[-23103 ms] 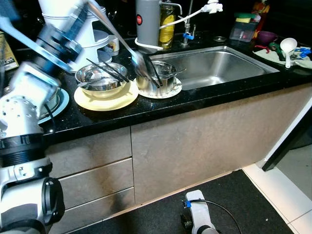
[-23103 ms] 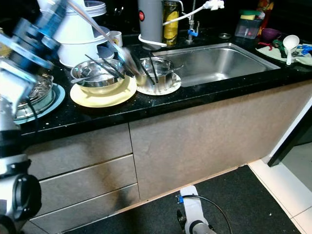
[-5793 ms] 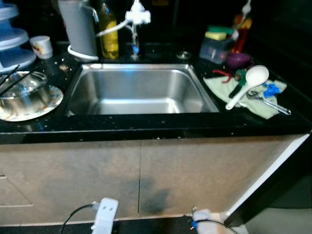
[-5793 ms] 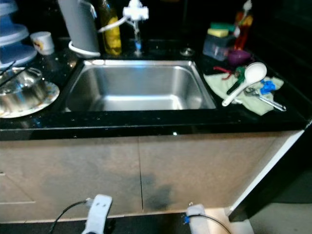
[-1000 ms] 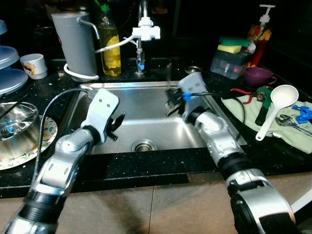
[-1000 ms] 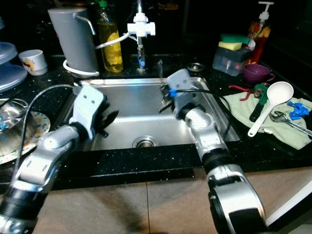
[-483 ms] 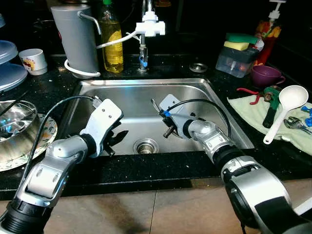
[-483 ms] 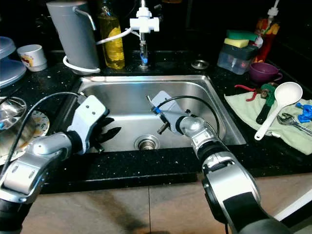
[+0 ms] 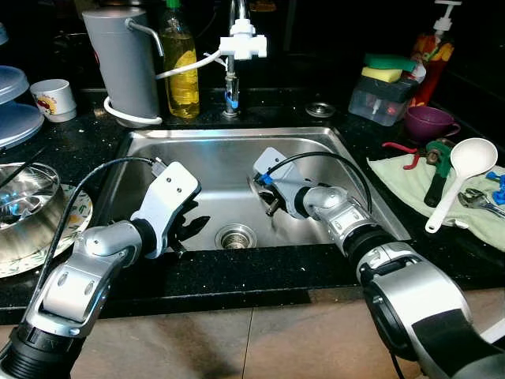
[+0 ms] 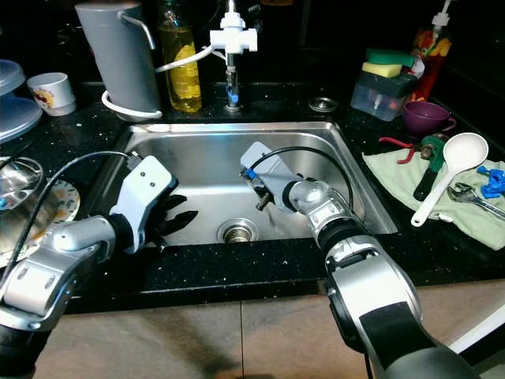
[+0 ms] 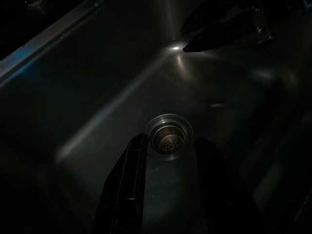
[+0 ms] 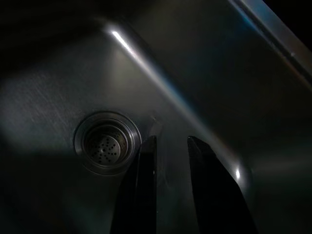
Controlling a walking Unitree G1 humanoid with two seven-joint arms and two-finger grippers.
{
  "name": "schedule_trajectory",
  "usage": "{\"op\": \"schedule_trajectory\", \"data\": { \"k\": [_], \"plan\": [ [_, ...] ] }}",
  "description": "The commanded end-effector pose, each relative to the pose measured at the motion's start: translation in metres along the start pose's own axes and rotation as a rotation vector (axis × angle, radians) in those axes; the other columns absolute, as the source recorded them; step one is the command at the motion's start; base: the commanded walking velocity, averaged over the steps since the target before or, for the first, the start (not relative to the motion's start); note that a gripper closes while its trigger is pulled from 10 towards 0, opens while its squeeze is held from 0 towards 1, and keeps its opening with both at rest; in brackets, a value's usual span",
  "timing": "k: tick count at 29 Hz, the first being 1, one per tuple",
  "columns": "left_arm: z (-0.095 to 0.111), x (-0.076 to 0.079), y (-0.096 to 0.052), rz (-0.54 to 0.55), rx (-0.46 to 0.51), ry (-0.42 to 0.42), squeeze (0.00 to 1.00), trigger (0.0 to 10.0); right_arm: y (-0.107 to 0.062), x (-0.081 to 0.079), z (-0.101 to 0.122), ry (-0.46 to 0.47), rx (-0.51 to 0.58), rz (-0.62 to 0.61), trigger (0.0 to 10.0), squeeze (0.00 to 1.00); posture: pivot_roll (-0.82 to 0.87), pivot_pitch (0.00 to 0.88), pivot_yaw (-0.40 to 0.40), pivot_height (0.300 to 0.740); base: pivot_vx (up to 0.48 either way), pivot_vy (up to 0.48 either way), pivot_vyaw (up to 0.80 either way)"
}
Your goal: Kitchen organization
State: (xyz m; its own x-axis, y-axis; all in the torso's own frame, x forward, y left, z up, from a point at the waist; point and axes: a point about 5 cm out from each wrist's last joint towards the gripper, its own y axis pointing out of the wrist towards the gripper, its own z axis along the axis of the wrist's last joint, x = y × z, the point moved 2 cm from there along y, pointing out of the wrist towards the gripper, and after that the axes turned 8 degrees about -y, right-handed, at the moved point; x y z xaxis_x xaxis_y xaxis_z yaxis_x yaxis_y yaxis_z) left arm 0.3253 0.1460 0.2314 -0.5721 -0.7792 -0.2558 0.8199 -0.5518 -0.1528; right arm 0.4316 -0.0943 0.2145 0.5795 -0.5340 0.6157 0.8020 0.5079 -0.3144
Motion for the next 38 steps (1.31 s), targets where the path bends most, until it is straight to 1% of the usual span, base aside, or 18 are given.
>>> {"op": "schedule_trajectory", "data": {
  "k": [1, 2, 3, 4, 9, 12, 14, 15, 17, 18, 19, 21, 22, 26, 28, 30, 34, 38],
  "plan": [
    [-0.002, 0.001, -0.001, -0.008, -0.014, -0.001, 0.0, 10.0, 0.0, 0.0, -0.002, -0.003, -0.014, -0.003, 10.0, 0.03, -0.01, 0.133, -0.046, 0.74, 0.0, 0.0, 0.0],
    [0.0, 0.0, 0.0, 0.003, -0.002, -0.015, 0.0, 10.0, -0.001, 0.004, 0.001, 0.039, 0.013, -0.029, 10.0, 0.0, -0.01, 0.133, -0.046, 0.74, 0.0, 0.0, 0.0],
    [0.0, 0.0, 0.0, 0.003, -0.002, -0.015, 0.0, 10.0, -0.001, 0.004, 0.001, 0.039, 0.013, -0.029, 10.0, 0.0, -0.01, 0.133, -0.046, 0.74, 0.0, 0.0, 0.0],
    [0.003, -0.002, 0.001, 0.019, 0.02, -0.025, 0.0, 10.0, -0.003, 0.012, 0.005, 0.116, 0.061, -0.079, 10.0, 0.0, -0.01, 0.132, -0.044, 0.74, 0.0, 0.0, 0.0],
    [0.009, -0.002, 0.002, 0.033, 0.071, -0.053, 0.0, 10.0, -0.011, 0.031, 0.017, 0.28, 0.19, -0.177, 10.0, 0.0, -0.01, 0.132, -0.041, 0.74, 0.0, 0.0, 0.0],
    [0.018, 0.001, 0.001, 0.024, 0.148, -0.105, 0.0, 10.0, -0.022, 0.051, 0.034, 0.478, 0.391, -0.221, 10.0, 0.0, -0.01, 0.131, -0.042, 0.74, 0.0, 0.0, 0.0],
    [0.023, 0.008, 0.0, -0.02, 0.183, -0.141, 0.0, 10.0, -0.031, 0.06, 0.039, 0.574, 0.509, -0.224, 10.0, 0.0, -0.01, 0.131, -0.042, 0.74, 0.0, 0.0, 0.0],
    [0.023, 0.008, 0.0, -0.02, 0.183, -0.141, 0.0, 10.0, -0.031, 0.06, 0.039, 0.574, 0.509, -0.224, 10.0, 0.0, -0.01, 0.131, -0.042, 0.74, 0.0, 0.0, 0.0],
    [0.027, 0.018, -0.002, -0.093, 0.216, -0.165, 0.0, 10.0, -0.042, 0.067, 0.042, 0.668, 0.654, -0.184, 10.0, 0.0, -0.01, 0.131, -0.04, 0.74, 0.0, 0.0, 0.0],
    [0.027, 0.018, -0.002, -0.093, 0.216, -0.165, 0.0, 10.0, -0.042, 0.067, 0.042, 0.668, 0.654, -0.184, 10.0, 0.0, -0.01, 0.131, -0.04, 0.74, 0.0, 0.0, 0.0],
    [0.029, 0.023, -0.004, -0.123, 0.248, -0.184, 0.0, 10.0, -0.051, 0.063, 0.039, 0.72, 0.766, -0.13, 10.0, 0.0, -0.01, 0.131, -0.037, 0.74, 0.0, 0.0, 0.0],
    [0.029, 0.024, -0.004, -0.124, 0.258, -0.189, 0.0, 10.0, -0.054, 0.06, 0.038, 0.727, 0.794, -0.113, 10.0, 0.0, -0.01, 0.131, -0.037, 0.74, 0.0, 0.0, 0.0],
    [0.028, 0.023, -0.004, -0.111, 0.26, -0.198, 0.0, 10.0, -0.055, 0.055, 0.034, 0.715, 0.795, -0.112, 10.0, 0.0, -0.02, 0.131, -0.033, 0.74, 0.0, 0.0, 0.0],
    [0.029, 0.01, 0.002, 0.059, 0.315, -0.248, 0.0, 10.0, -0.059, 0.034, 0.01, 0.633, 0.694, -0.298, 10.0, 0.0, -0.03, 0.127, -0.022, 0.74, 0.0, 0.0, 0.0],
    [0.03, 0.005, 0.003, 0.125, 0.33, -0.274, 0.0, 10.0, -0.064, 0.027, 0.009, 0.611, 0.697, -0.353, 10.0, 0.0, -0.04, 0.126, -0.022, 0.74, 0.0, 0.0, 0.0],
    [0.028, 0.002, 0.006, 0.184, 0.32, -0.244, 0.0, 10.0, -0.07, 0.018, 0.009, 0.585, 0.71, -0.389, 10.0, 0.0, -0.04, 0.122, -0.022, 0.74, 0.0, 0.0, 0.0],
    [0.026, 0.002, 0.009, 0.209, 0.309, -0.223, 0.0, 10.0, -0.077, 0.012, 0.011, 0.621, 0.728, -0.417, 10.0, 0.0, -0.05, 0.117, -0.021, 0.74, 0.0, 0.0, 0.0],
    [0.026, 0.002, 0.009, 0.213, 0.31, -0.222, 0.0, 10.0, -0.079, 0.011, 0.011, 0.628, 0.729, -0.417, 10.0, 0.0, -0.05, 0.116, -0.021, 0.74, 0.0, 0.0, 0.0]
  ]
}}
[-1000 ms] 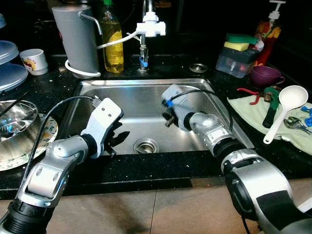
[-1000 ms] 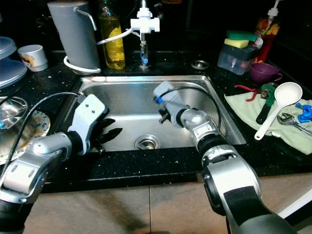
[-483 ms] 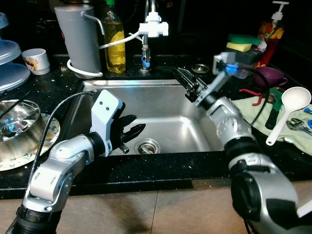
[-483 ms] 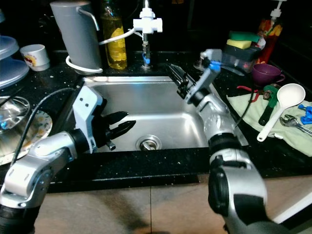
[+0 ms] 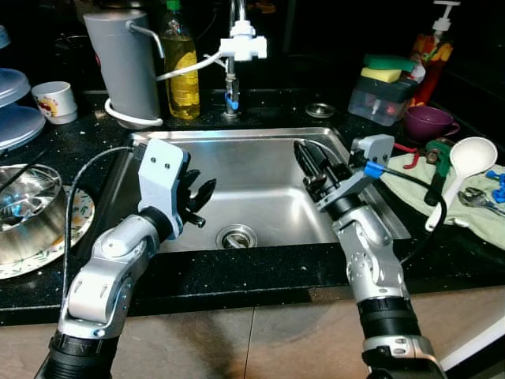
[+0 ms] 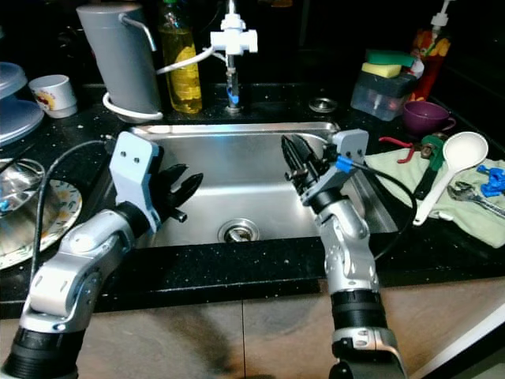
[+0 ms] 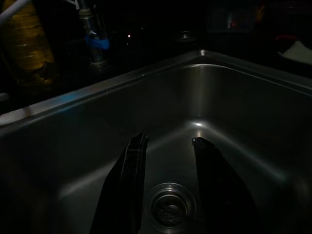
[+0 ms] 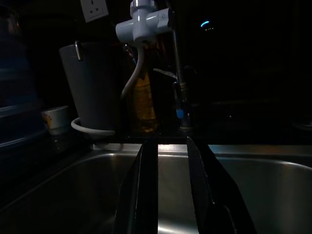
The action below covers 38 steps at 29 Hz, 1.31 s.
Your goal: Kitchen organization
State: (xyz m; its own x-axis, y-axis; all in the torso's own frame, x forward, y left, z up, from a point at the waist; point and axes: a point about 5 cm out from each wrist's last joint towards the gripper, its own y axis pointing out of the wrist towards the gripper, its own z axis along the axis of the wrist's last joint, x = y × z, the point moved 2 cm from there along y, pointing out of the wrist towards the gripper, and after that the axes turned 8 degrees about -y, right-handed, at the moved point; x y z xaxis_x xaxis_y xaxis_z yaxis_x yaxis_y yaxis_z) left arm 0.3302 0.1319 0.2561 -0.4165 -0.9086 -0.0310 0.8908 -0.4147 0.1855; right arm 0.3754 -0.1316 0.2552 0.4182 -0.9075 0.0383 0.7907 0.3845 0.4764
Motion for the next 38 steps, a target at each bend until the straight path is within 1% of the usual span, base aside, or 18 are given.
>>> {"op": "schedule_trajectory", "data": {
  "k": [1, 4, 10, 11, 12, 15, 20, 38],
  "plan": [
    [-0.001, 0.0, 0.001, 0.007, -0.002, 0.004, 0.0, 10.0, -0.003, 0.0, 0.0, 0.011, -0.001, -0.01, 10.0, 0.0, -0.05, 0.116, -0.021, 0.74, 0.0, 0.0, 0.0],
    [-0.003, 0.001, -0.001, 0.007, 0.003, -0.025, 0.0, 10.0, -0.012, -0.01, -0.001, 0.049, -0.015, -0.001, 10.0, 0.0, -0.05, 0.108, -0.022, 0.74, 0.0, 0.0, 0.0],
    [-0.004, 0.003, -0.001, 0.007, 0.006, -0.03, 0.0, 10.0, -0.015, -0.015, -0.001, 0.056, -0.021, -0.009, 10.0, 0.0, -0.05, 0.107, -0.024, 0.74, 0.0, 0.0, 0.0],
    [-0.004, 0.003, -0.001, 0.011, 0.009, -0.031, 0.0, 10.0, -0.016, -0.018, -0.001, 0.057, -0.028, -0.011, 10.0, 0.0, -0.05, 0.109, -0.025, 0.74, 0.0, 0.0, 0.0],
    [-0.004, 0.003, -0.001, 0.011, 0.009, -0.031, 0.0, 10.0, -0.016, -0.018, -0.001, 0.057, -0.028, -0.011, 10.0, 0.0, -0.05, 0.109, -0.025, 0.74, 0.0, 0.0, 0.0],
    [-0.005, 0.004, 0.0, 0.016, 0.015, -0.033, 0.0, 10.0, -0.019, -0.025, -0.001, 0.053, -0.043, -0.012, 10.0, 0.0, -0.05, 0.109, -0.026, 0.74, 0.0, 0.0, 0.0],
    [-0.004, 0.005, 0.001, 0.013, 0.018, -0.037, 0.0, 10.0, -0.021, -0.026, 0.0, 0.055, -0.056, -0.015, 10.0, 0.0, -0.06, 0.111, -0.027, 0.74, 0.0, 0.0, 0.0],
    [-0.003, 0.006, 0.0, 0.012, 0.026, -0.036, 0.0, 10.0, -0.024, -0.029, 0.001, 0.057, -0.088, -0.017, 10.0, 0.0, -0.06, 0.115, -0.028, 0.74, -0.268, 0.0, 0.0]
  ]
}}
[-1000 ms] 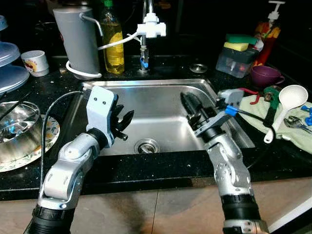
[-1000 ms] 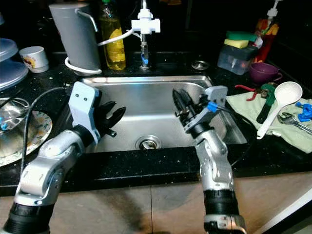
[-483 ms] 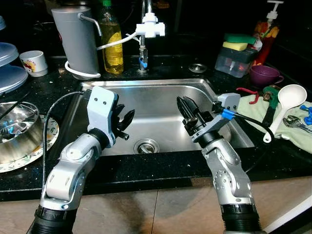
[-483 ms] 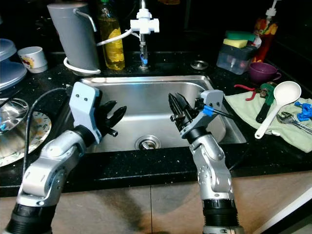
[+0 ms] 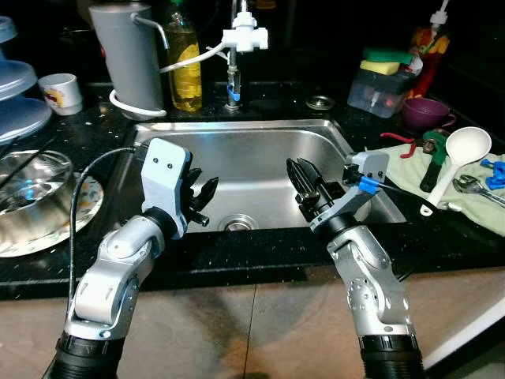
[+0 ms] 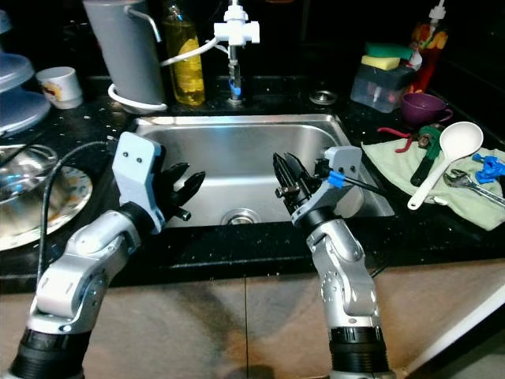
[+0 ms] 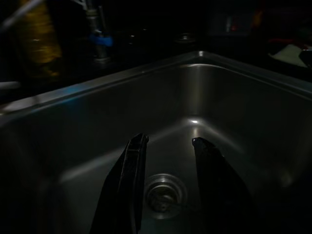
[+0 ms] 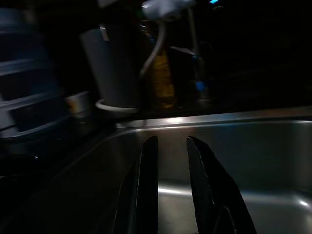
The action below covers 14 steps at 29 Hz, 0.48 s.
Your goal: Kitchen organization
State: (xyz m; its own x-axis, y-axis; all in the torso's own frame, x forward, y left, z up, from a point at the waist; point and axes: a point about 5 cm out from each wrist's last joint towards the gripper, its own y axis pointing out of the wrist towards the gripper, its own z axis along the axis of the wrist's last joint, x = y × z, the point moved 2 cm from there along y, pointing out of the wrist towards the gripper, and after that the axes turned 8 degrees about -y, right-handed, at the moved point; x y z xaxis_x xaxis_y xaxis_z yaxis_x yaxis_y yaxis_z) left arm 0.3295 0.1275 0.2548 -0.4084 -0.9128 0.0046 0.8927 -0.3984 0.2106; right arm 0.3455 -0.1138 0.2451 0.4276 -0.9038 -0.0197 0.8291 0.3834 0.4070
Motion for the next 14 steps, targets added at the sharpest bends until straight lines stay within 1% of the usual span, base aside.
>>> {"op": "schedule_trajectory", "data": {
  "k": [1, 9, 14],
  "plan": [
    [-0.0018, 0.0014, -0.0015, -0.004, 0.0, -0.003, 0.0, 10.0, -0.0026, 0.0, -0.0009, 0.0, -0.011, -0.001, 10.0, 0.0, -0.06, 0.115, -0.028, 0.74, -0.285, 0.0, 0.0],
    [-0.002, 0.0007, -0.0017, -0.002, -0.001, -0.004, 0.0, 10.0, -0.0028, -0.0002, -0.0007, -0.001, -0.014, 0.0, 10.0, 0.0, -0.06, 0.115, -0.028, 0.74, -0.276, 0.0, 0.0],
    [-0.0037, -0.001, -0.0029, 0.006, -0.007, -0.003, 0.0, 10.0, -0.0032, -0.0004, -0.0003, 0.0, -0.016, 0.003, 10.0, 0.0, -0.06, 0.119, -0.036, 0.74, 0.0, 0.0, 0.0]
  ]
}}
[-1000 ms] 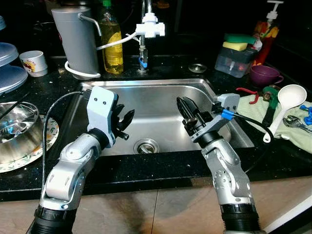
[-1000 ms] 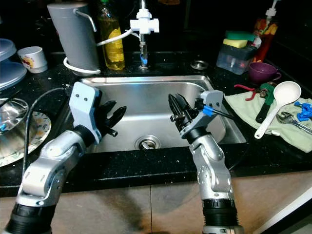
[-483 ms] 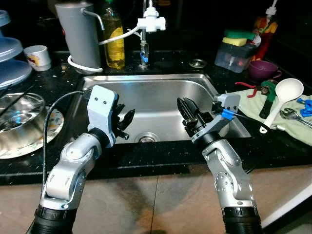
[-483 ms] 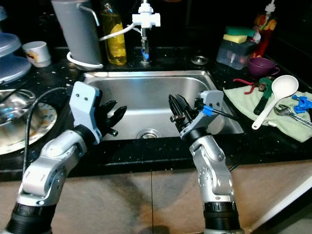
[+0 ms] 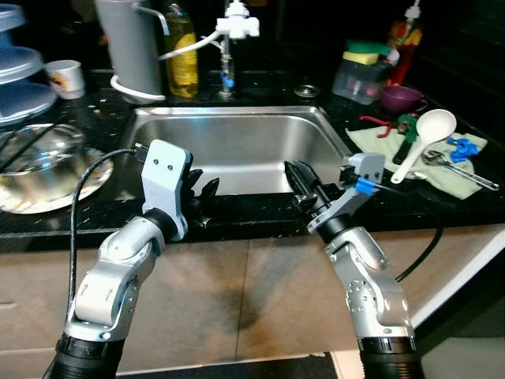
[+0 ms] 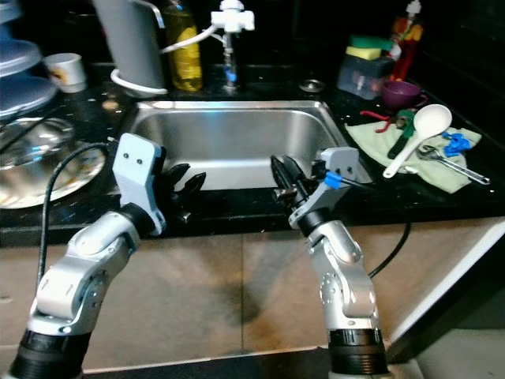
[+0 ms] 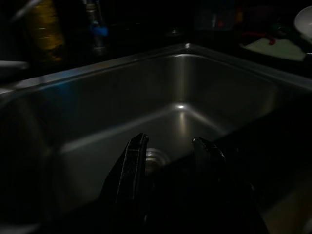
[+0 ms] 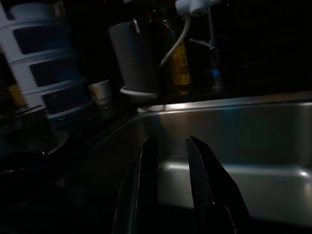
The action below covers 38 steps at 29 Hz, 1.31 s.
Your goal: Kitchen organization
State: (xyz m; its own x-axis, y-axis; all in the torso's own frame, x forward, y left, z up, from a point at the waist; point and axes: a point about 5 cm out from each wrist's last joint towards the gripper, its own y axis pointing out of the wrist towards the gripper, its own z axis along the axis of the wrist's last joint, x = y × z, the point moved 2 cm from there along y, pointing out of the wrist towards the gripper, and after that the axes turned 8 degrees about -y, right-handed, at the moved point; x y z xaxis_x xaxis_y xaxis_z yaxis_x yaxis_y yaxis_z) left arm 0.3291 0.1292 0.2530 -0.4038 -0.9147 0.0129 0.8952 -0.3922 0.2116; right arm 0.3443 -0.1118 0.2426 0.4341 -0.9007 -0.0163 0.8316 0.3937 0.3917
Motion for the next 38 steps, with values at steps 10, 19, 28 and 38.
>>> {"op": "schedule_trajectory", "data": {
  "k": [10, 19, 28, 38],
  "plan": [
    [-0.01, -0.003, -0.005, 0.011, -0.047, 0.007, 0.0, 10.0, -0.002, -0.002, 0.002, 0.013, -0.013, 0.017, 10.0, 0.0, -0.06, 0.124, -0.044, 0.74, 0.0, 0.0, 0.0],
    [-0.025, 0.007, -0.043, -0.308, -0.172, 0.013, 0.0, 10.0, -0.038, -0.042, -0.017, 0.156, -0.117, 0.442, 10.0, 0.0, -0.06, 0.129, -0.046, 0.74, 0.0, 0.0, 0.0],
    [-0.062, 0.044, -0.115, -0.698, -0.528, -0.069, 0.0, 10.0, -0.1, -0.052, -0.078, 0.114, -0.459, 0.686, 10.0, 0.0, -0.05, 0.132, -0.046, 0.74, 0.0, 0.0, 0.0],
    [-0.11, 0.035, -0.124, -0.556, -0.721, 0.027, 0.0, 10.0, -0.143, -0.04, -0.139, -0.055, -0.782, 0.685, 10.0, 0.0, -0.04, 0.13, -0.05, 0.74, 0.0, 0.0, 0.0]
  ]
}}
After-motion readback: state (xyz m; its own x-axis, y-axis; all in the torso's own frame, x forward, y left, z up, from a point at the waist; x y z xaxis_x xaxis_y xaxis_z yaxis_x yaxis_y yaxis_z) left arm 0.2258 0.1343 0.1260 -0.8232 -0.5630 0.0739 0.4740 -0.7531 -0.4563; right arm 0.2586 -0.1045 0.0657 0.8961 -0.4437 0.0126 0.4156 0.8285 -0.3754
